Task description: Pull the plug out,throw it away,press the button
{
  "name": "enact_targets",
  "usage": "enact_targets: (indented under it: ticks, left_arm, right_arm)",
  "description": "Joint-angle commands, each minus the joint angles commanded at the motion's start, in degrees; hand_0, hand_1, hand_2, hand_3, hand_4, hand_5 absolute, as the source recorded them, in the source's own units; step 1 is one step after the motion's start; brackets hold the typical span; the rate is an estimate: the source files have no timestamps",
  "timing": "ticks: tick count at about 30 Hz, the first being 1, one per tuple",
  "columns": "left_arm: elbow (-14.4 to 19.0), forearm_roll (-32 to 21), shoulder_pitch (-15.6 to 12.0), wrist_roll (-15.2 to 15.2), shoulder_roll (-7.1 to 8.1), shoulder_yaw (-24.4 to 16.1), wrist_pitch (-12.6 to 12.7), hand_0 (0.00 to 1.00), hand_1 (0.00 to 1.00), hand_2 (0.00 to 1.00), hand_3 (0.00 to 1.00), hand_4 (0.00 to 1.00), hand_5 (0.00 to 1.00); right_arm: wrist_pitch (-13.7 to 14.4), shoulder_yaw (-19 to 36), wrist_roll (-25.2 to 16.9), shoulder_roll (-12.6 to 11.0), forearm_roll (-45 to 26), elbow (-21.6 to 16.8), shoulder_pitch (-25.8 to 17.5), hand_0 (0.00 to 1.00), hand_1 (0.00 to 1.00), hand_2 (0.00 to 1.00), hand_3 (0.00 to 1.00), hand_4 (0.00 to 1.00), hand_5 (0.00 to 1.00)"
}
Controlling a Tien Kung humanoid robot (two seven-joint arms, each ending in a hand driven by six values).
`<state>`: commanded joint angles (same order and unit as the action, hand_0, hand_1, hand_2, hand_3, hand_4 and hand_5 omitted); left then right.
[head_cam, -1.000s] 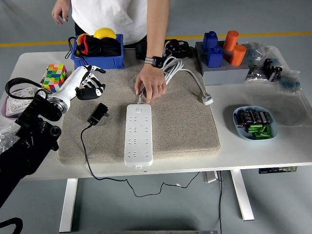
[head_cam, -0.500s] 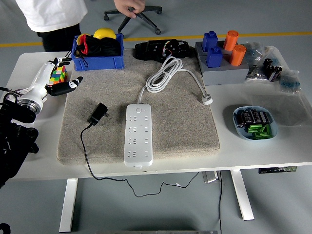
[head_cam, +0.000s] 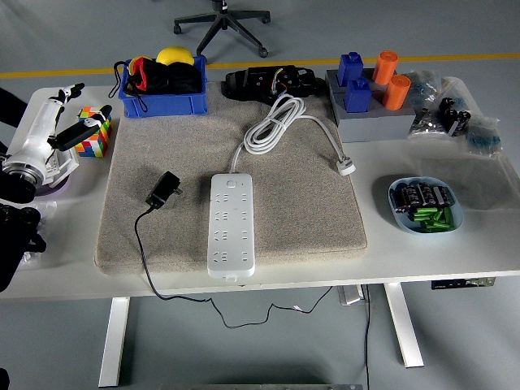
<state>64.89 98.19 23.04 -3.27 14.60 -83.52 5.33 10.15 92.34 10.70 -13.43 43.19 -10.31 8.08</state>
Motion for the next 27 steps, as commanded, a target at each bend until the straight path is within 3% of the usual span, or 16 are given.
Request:
enact_targets:
  ticks: [3, 9, 13, 20, 21, 26, 27]
  left_arm:
    - [0.1, 0.2, 0.0, -0.1, 0.53, 0.7, -0.2, 0.951, 0.994, 0.953, 0.932, 0.796, 0.604]
    - [1.8, 0.0, -2.6, 0.4, -0.35, -0.9, -0.1, 0.928, 0.964, 0.933, 0.928, 0.794, 0.583]
    - [1.9, -0.5, -2.6, 0.2, -0.27, -0.7, -0.5, 0.928, 0.964, 0.933, 0.928, 0.794, 0.583]
    - [2.3, -1.2, -2.2, 1.1, -0.32, -0.7, -0.3, 0.913, 0.958, 0.919, 0.924, 0.793, 0.58]
    - [2.4, -1.4, -2.0, 1.4, -0.4, -0.7, -0.1, 0.901, 0.937, 0.881, 0.896, 0.792, 0.575]
    - [3.1, -2.9, -1.2, 1.7, -0.25, -0.3, -0.2, 0.901, 0.937, 0.881, 0.896, 0.792, 0.575]
    - [3.3, -3.9, -1.1, 1.7, -0.18, -0.2, -0.2, 0.888, 0.908, 0.857, 0.886, 0.792, 0.542]
  right_arm:
    - [0.1, 0.1, 0.0, -0.4, 0.3, 0.0, -0.2, 0.745, 0.679, 0.641, 0.616, 0.659, 0.476]
    - [0.2, 1.5, 0.3, -0.7, 0.9, 0.0, -2.2, 0.747, 0.68, 0.644, 0.622, 0.662, 0.473]
    - [1.4, 3.2, -0.3, -0.1, 2.2, 0.0, -2.4, 0.747, 0.68, 0.644, 0.622, 0.662, 0.473]
    - [1.1, 2.9, -0.5, -0.4, 1.9, 0.0, -2.6, 0.748, 0.683, 0.652, 0.635, 0.698, 0.493]
    - [1.0, 2.9, -0.7, -0.5, 1.6, 0.0, -2.7, 0.757, 0.692, 0.67, 0.647, 0.768, 0.554]
    - [0.8, 5.2, -0.2, -0.3, 4.6, 0.0, -3.0, 0.757, 0.692, 0.67, 0.647, 0.768, 0.554]
    - [0.8, 6.0, 0.1, -0.2, 5.7, 0.0, -3.0, 0.799, 0.73, 0.707, 0.693, 0.933, 0.672]
